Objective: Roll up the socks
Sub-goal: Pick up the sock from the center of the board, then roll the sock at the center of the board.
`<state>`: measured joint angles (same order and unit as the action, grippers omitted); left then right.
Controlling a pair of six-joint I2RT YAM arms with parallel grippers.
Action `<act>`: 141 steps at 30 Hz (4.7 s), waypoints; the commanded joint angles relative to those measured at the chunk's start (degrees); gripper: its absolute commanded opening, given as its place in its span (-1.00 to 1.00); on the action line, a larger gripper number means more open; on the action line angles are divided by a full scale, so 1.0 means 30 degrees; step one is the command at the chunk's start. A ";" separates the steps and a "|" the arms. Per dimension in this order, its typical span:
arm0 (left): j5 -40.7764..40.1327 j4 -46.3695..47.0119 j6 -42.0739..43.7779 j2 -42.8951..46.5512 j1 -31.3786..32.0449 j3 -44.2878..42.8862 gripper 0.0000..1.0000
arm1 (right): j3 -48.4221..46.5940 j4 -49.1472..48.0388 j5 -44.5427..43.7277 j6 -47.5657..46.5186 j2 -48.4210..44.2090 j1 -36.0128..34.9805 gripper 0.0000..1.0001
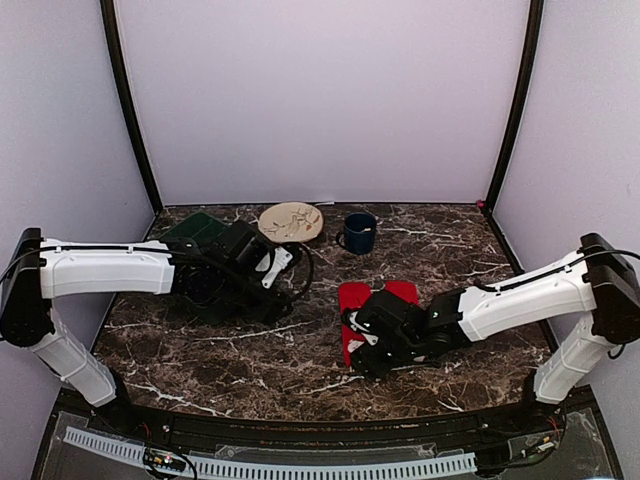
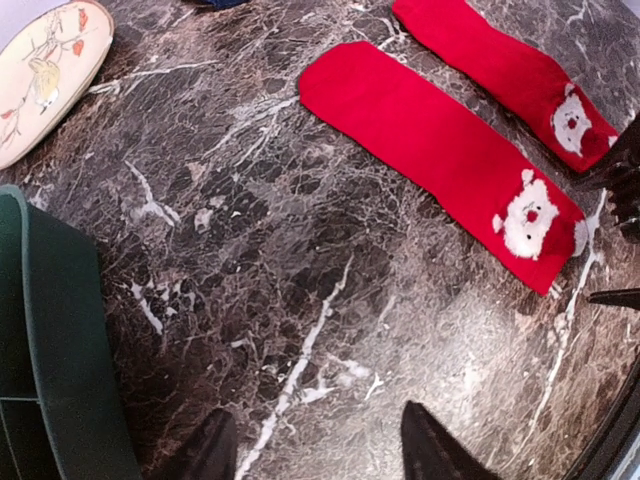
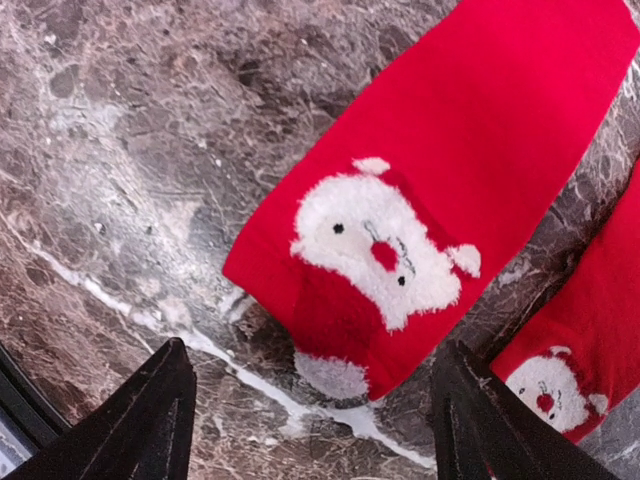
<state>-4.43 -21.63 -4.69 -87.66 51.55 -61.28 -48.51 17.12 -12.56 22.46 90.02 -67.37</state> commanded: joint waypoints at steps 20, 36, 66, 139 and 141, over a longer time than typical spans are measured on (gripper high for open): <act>0.1304 0.4145 -0.1858 0.0454 0.0029 0.2016 0.26 | -0.1518 0.2835 -0.0685 -0.2856 0.1693 -0.0298 -0.07; 0.1330 0.4965 -0.2289 0.0398 0.0018 0.2936 0.21 | -0.0121 0.1397 0.0664 -0.4449 0.1738 -0.0302 -0.76; 0.5373 1.2481 -0.0305 0.2745 0.1988 0.9040 0.56 | -0.5259 0.3323 1.1539 -0.3026 0.4382 0.3166 -1.00; -0.1207 1.5002 1.1329 -0.0592 0.5711 0.7890 0.02 | -0.5238 0.4371 1.8598 -0.4402 0.4967 0.6677 -1.00; -0.0936 1.5017 1.1375 -0.0539 0.5691 0.7886 0.02 | -0.5238 0.4370 1.8628 -0.4428 0.4974 0.6677 -1.00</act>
<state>-10.48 22.33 28.40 -91.72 68.42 -38.28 -63.42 30.04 42.63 9.91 104.42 -47.66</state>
